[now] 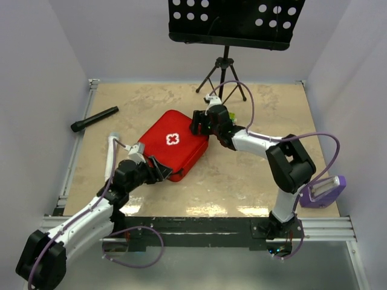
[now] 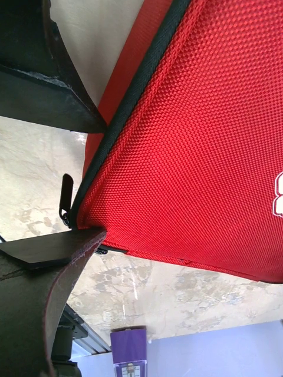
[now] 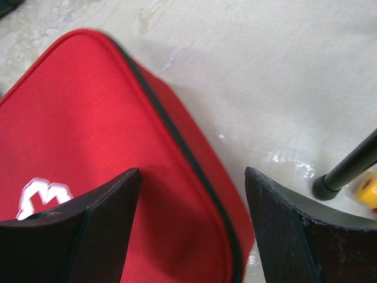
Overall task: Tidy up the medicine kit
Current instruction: Adjust the medicine box at the center of the board.
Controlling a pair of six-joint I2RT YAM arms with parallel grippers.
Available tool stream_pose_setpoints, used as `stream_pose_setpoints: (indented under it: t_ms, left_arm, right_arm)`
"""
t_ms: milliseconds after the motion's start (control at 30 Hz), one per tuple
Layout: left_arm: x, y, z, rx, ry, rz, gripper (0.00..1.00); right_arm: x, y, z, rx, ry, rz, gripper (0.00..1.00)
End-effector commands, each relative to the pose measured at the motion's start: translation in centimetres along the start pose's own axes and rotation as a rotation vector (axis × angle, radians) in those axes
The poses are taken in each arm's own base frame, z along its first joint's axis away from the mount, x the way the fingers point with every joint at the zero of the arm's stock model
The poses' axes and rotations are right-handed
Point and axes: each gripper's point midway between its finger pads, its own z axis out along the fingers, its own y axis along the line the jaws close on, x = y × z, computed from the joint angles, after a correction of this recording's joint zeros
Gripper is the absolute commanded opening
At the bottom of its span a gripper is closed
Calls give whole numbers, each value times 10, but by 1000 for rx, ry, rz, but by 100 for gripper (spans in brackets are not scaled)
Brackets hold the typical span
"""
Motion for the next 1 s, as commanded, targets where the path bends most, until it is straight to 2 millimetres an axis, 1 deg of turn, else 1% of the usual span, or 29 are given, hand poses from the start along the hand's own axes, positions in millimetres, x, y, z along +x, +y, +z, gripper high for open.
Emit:
stream_pose_setpoints:
  t_ms: [0,100,167,233,300,333,367,467,533,567,667,733,800,967]
  left_arm:
    - [-47,-36,13,102,-129,82,69]
    - [-57,-35,24,88,-124,97,68]
    - [-64,-31,29,65,-122,101,68]
    - [-72,-26,31,42,-130,106,68]
    - [-76,-18,28,13,-129,105,68]
    - [-72,-13,24,-3,-121,104,68]
    - [-69,-14,20,7,-120,112,68]
    - [-45,-8,8,50,-102,87,68]
    - [-36,-6,0,83,-122,85,69]
    - [-35,-7,-5,103,-142,91,69]
    - [-42,-16,-14,150,-206,124,70]
    - [-45,-18,-14,150,-212,136,70]
    - [-42,-15,-10,130,-180,135,69]
    - [-32,-8,-2,102,-118,128,63]
  right_arm:
    - [15,20,-16,-124,29,-4,75]
    - [22,20,-18,-134,45,-1,73]
    - [25,19,-20,-134,52,-1,73]
    - [27,17,-22,-130,54,-1,73]
    - [27,16,-25,-126,52,2,72]
    - [28,15,-26,-122,54,5,73]
    - [28,15,-26,-121,55,7,73]
    - [28,16,-26,-126,54,7,73]
    - [28,17,-24,-133,57,5,73]
    - [29,18,-23,-138,58,8,73]
    - [32,19,-22,-149,65,12,73]
    - [33,21,-22,-159,68,14,73]
    - [33,22,-23,-164,67,16,73]
    - [28,26,-30,-185,55,17,72]
